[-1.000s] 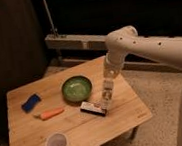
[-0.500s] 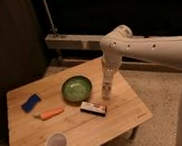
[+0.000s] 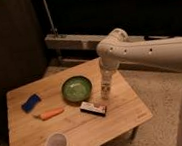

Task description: Stand the bottle upright

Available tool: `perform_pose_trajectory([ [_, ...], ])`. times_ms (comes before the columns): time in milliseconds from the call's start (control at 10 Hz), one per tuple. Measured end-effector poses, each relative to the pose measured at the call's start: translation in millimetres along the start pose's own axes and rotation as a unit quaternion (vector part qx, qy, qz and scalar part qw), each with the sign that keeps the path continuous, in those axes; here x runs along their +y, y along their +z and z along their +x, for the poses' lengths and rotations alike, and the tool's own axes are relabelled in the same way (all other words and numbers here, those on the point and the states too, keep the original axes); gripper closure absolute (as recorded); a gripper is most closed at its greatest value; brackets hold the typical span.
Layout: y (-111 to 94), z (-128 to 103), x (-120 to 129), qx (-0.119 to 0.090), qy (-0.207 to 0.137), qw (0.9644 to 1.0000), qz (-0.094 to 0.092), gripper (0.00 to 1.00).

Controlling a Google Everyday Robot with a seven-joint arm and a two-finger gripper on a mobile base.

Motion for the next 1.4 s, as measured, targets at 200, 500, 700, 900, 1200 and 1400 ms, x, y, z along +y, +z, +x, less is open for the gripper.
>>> perform_pose_trajectory([
  [200,2,5,3,0.001,-0.009,1.0000,-0.002,0.68],
  [500,6,11,4,0.004,-0.016,0.9999,-0.001,0.68],
  [700,8,13,5,0.006,-0.020,0.9998,0.001,0.68],
  [900,11,16,7,0.010,-0.023,0.9997,0.002,0.57],
  [1200,11,18,7,0.011,-0.025,0.9996,0.003,0.46],
  [1400,10,17,8,0.010,-0.025,0.9996,0.003,0.33],
])
